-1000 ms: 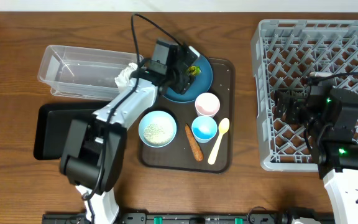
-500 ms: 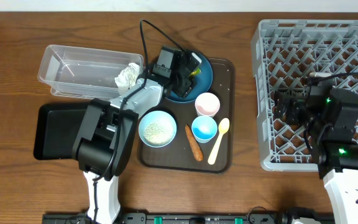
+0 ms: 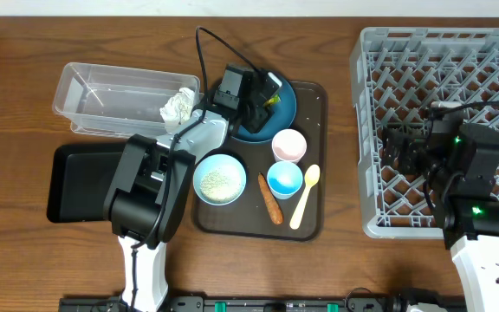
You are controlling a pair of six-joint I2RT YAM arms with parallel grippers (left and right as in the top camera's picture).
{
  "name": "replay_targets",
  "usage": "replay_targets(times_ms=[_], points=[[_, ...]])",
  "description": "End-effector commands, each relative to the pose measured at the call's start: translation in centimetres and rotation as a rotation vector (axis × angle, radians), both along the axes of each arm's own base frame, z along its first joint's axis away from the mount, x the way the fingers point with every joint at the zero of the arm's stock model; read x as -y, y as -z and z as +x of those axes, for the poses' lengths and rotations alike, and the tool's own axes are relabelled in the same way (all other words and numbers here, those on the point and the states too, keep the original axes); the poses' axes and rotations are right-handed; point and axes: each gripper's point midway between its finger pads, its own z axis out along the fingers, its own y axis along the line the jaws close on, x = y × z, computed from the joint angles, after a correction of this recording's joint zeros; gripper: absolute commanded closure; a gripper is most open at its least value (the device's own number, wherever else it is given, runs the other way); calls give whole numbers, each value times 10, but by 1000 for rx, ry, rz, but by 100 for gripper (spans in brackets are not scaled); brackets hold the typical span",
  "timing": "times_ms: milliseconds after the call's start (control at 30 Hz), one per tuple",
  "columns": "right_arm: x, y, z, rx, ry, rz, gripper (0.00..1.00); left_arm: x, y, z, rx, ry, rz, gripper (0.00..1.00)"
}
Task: Sort waste into correct bins and load items into the dishwasher rack
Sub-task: 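Grasp yellow snack wrapper on blue plate with left gripper, then drop yellow wrapper into clear bin with left gripper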
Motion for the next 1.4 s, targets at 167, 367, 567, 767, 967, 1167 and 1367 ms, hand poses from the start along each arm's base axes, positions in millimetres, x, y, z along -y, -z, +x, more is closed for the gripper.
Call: replay_targets(times_ms=[167,367,567,767,967,1167,1367], points=[[-8,-10,2,21,-21,13,1,0,28,-2,-37,7,17,38],[-8,-10,2,21,-21,13,1,1,26,0,-27,7,13,53],[-8,-10,2,21,-21,13,1,2,20,3,-9,6,5,78],[-8,-10,2,21,-21,13,1,2,-3,5,0,-41,-41,90],[-8,-10,2,21,-20,13,1,-12,-47,4,11,-101,-84,94],[-8,-10,2,20,-21,13,2,-40,-101,-5,39,-145,-94,94],[-8,-10,2,20,-20,13,2,-88,-141,-22,35,-255,-71,94]])
